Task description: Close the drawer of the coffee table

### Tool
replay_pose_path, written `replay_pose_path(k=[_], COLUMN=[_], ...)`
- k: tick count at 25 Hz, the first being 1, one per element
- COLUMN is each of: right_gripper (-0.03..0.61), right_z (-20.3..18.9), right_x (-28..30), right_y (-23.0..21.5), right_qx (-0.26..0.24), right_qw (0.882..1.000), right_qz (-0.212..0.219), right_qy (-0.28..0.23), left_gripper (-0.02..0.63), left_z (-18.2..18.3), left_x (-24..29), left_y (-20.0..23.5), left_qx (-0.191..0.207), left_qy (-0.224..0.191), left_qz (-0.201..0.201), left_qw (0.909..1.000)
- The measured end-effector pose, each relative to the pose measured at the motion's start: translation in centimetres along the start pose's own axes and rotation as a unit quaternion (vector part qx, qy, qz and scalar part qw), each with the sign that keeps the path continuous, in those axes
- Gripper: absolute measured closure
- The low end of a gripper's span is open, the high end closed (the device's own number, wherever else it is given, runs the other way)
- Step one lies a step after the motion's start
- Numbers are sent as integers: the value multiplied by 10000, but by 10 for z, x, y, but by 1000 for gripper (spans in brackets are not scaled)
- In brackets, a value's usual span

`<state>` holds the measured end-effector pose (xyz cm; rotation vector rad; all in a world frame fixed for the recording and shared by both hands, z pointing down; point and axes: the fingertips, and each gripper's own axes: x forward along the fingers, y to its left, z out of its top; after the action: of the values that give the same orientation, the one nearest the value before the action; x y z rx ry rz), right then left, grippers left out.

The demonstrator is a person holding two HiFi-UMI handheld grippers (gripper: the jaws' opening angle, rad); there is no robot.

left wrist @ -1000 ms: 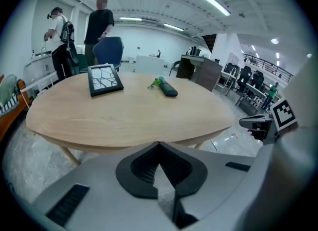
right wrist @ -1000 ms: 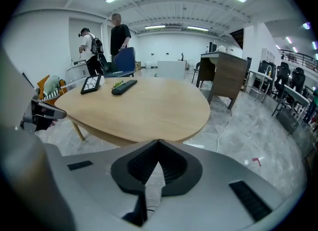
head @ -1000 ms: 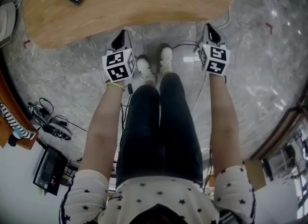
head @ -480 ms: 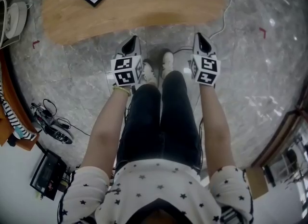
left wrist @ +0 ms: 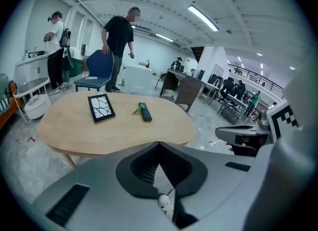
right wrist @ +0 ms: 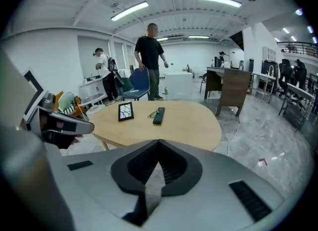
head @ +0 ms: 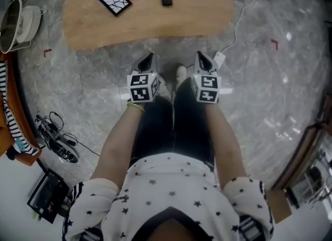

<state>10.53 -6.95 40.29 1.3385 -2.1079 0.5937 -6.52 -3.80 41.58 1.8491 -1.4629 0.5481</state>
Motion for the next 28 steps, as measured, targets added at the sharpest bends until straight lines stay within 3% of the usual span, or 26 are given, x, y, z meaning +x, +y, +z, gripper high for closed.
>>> replay_pose_path(k=[15,28], right_gripper=[571,571], right_z=[62,101], right_x=[-84,-129], right_y=[68,98], right_qx=[-307,-251], right_qw=[9970,9933], right_qz=[670,1018], right_qy=[-222,-491], left_gripper=[604,605], left_z=[52,80], left_x=[-92,-140], left_y=[-26,-42], left_qx=[-139,37], left_qy=[-408,-444], left_qz=[-312,-540], left_qw=[9986,9975])
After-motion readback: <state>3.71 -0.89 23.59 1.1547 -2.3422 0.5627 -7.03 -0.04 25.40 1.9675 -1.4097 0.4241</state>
